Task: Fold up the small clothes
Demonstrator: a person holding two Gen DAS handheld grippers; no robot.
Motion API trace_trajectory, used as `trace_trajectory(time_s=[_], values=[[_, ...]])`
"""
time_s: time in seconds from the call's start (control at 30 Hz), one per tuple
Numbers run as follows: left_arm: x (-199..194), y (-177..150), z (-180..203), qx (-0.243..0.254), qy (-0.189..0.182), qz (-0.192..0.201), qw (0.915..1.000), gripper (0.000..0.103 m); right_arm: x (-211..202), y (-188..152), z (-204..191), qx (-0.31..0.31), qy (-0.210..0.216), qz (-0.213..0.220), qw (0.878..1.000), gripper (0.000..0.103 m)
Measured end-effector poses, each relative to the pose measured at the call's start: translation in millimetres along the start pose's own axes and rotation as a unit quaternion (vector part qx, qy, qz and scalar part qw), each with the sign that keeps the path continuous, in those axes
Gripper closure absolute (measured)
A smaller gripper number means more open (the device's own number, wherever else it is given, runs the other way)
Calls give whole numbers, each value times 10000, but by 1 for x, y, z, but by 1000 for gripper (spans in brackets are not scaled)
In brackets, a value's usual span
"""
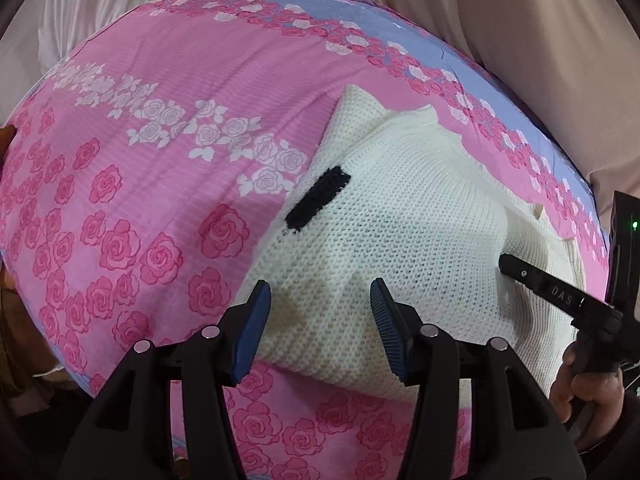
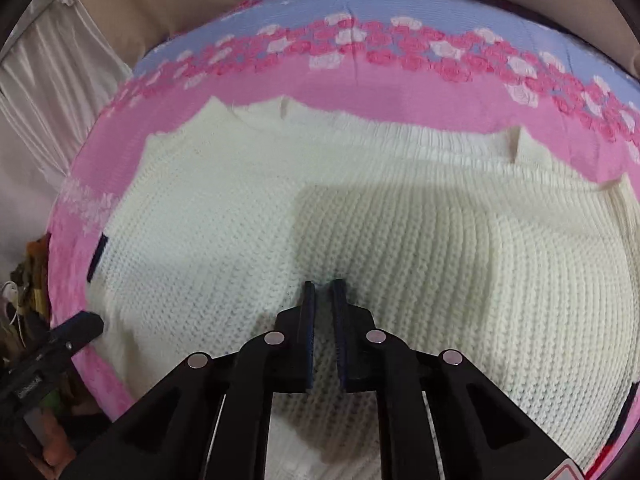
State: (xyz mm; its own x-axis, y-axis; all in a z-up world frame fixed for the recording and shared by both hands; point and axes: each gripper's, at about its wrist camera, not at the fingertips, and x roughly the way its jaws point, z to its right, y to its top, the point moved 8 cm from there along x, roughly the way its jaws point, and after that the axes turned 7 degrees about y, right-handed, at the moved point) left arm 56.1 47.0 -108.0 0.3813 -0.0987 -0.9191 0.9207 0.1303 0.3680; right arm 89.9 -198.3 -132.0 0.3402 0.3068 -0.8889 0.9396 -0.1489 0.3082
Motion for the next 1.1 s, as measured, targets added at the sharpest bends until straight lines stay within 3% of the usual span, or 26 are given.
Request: trace_trajectory(time_s=[0.13,0.23,0.33,0.47,0.57,0.7,0.8,0.87,0.9,0.97,1.0,1.03,1.1], values=[[-5,1,-15,-184,88,65,9998,51,-18,9,-8,127,160,130,9997,90],[-11,0,-35,-595,30,78,9982,35,-24,10,-12,100,185,181,9996,90],[-3,-10,-50,-911,-40,-126,9958,35,-4,1,-5,135,-22,-129,9998,91],[1,-19,-58,-1259,-200,-283,9914,35,-7,8,-5,271,58,-67,9996,92],[0,-18,-55,-1170,-180,-249,9927,35,-25,22,-8,291,127,215,9993,92],[2,-18,-46,-1070,-186,-301,9936,34,6,36,1,281,-99,-157,9994,94],[-5,-13,-33,-986,-352,-249,9942,34,14,55,1,160,-222,-40,9996,95],[-14,1,-20,-818,-467,-50,9955,32,-1,62,2,504,51,97,9987,94],[-16,7,-16,-790,-505,11,9956,27,-15,63,4,587,219,311,9976,90],[-18,29,-2,-744,-649,127,9950,23,-51,59,23,704,121,825,9940,57],[-16,42,8,-696,-722,148,9948,18,-73,50,46,757,-235,1105,9907,38],[-13,50,16,-642,-747,143,9950,12,-88,41,66,809,-539,1261,9872,37],[3,71,37,-436,-715,106,9964,12,-110,21,116,1135,-1028,1287,9798,36]])
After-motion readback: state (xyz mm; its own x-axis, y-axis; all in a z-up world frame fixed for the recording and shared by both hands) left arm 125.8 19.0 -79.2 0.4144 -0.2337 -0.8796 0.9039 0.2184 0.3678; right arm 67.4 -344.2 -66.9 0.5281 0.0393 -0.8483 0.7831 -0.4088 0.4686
